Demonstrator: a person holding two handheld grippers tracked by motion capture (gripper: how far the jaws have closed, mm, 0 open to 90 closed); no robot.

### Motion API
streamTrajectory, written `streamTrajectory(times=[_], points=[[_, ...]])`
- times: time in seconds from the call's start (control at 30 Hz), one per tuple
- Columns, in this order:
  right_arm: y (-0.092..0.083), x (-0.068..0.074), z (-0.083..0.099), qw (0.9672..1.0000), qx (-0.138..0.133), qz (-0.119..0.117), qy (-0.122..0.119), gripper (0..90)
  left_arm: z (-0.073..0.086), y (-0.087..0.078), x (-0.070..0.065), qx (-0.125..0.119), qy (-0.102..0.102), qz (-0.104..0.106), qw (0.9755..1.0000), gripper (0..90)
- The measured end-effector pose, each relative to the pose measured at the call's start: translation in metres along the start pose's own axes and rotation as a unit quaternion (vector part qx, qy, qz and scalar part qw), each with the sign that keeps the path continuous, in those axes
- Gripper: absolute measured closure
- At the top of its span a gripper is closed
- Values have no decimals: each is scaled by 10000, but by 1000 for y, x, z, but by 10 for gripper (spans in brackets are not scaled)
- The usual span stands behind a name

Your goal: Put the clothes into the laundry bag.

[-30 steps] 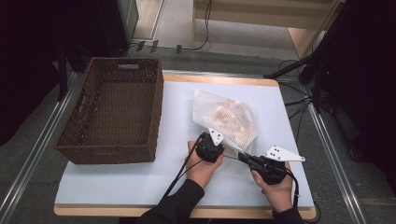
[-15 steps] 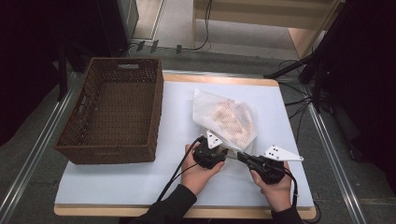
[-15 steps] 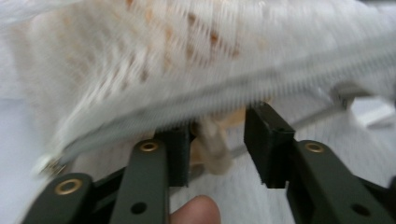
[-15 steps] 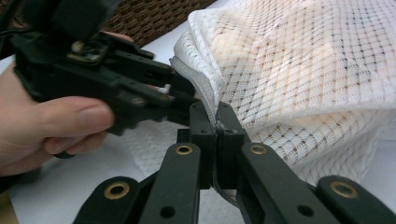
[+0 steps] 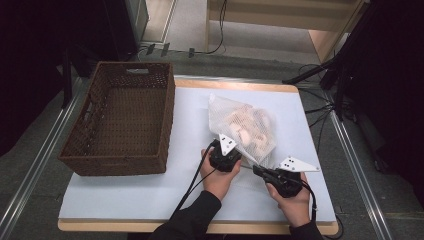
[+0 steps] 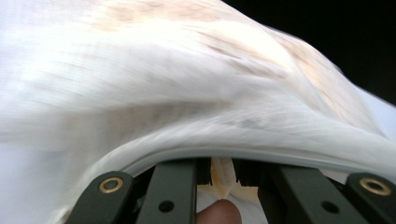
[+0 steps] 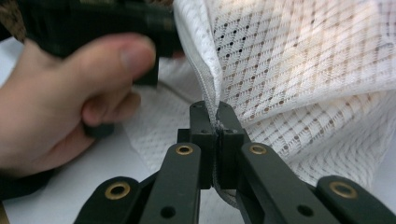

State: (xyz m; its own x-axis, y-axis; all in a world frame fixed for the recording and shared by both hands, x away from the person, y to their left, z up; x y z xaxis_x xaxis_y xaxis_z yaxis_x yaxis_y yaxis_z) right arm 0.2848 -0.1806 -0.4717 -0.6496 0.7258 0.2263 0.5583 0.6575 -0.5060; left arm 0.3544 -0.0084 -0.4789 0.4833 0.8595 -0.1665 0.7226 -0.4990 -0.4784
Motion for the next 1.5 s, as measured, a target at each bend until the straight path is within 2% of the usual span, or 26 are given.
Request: streamTrajectory(times=[0.03,0.07,0.13,0.23,0.33,0.43,0.53,0.57,0.63,0.67,0.7,0.73,0.8,0.83,0.9,0.93,0.97,1.03,1.07,1.13,1.23,1.27,1.37,1.43,1.5], points=[[2,0,1,10000,88,39,13,887,7,12,7,557,-159,-44,9983,789],[4,-2,2,9999,145,63,26,888,8,15,10,749,-282,151,9967,777],[5,-3,4,9998,187,78,77,887,7,14,10,785,-234,183,9965,765],[6,-4,5,9997,184,72,129,888,8,4,7,851,139,378,9956,638],[6,-2,3,9999,96,35,120,885,12,-12,7,803,428,483,9947,564],[7,0,3,9999,52,17,117,883,16,-24,10,823,486,520,9941,561],[11,3,2,9999,20,28,119,882,20,-15,8,1123,320,430,9922,567],[13,5,2,9999,14,49,110,882,19,-5,2,1257,381,369,9907,642],[13,7,1,9999,-8,65,103,882,18,0,-2,1297,371,346,9903,749],[13,7,1,9999,-8,65,103,882,17,4,-4,1298,324,374,9903,749],[11,6,1,9999,-33,71,89,882,15,6,-6,1239,253,411,9911,823],[11,6,1,9999,-33,71,89,882,12,7,-8,1035,143,522,9932,823],[9,4,1,9999,-60,84,112,883,7,7,-7,752,-62,637,9951,833],[9,3,1,9998,-80,88,126,883,7,8,-6,744,-86,524,9958,832],[9,0,2,9998,-36,128,168,883,11,15,-2,1044,-125,474,9933,782],[9,-2,3,9997,-11,132,185,883,14,16,0,1231,-156,644,9902,730],[10,-3,4,9996,19,158,216,883,14,13,0,1206,-117,745,9898,684],[11,-4,4,9996,14,176,241,875,16,-3,1,1103,367,700,9908,569],[11,-4,4,9996,14,176,241,875,16,-10,2,1045,468,730,9907,569],[11,-4,3,9995,-18,174,268,819,18,-29,7,902,646,799,9906,528],[13,-2,2,9994,-68,200,283,678,22,-56,20,764,753,714,9917,495],[12,-1,2,9993,-89,226,292,601,24,-63,26,736,758,680,9921,484],[11,0,1,9992,-94,268,281,560,31,-83,42,670,851,392,9933,479],[9,1,1,9989,-108,335,294,527,36,-90,50,619,872,125,9942,478],[7,1,3,9986,-125,394,320,503,39,-90,56,637,846,-58,9944,480]])
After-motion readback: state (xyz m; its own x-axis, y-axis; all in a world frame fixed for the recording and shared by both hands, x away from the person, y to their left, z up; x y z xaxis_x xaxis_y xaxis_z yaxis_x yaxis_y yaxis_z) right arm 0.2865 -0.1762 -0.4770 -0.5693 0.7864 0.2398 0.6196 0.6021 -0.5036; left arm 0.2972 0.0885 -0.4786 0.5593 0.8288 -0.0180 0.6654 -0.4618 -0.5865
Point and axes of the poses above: each handheld gripper's, and its own axes: y roughly forward along the jaws, z roughly out of its underside, x roughly to its left, the point moved 3 cm from there along y, roughly forward along the jaws, and after that the axes turned 2 degrees about x, right-handed, at the moved point
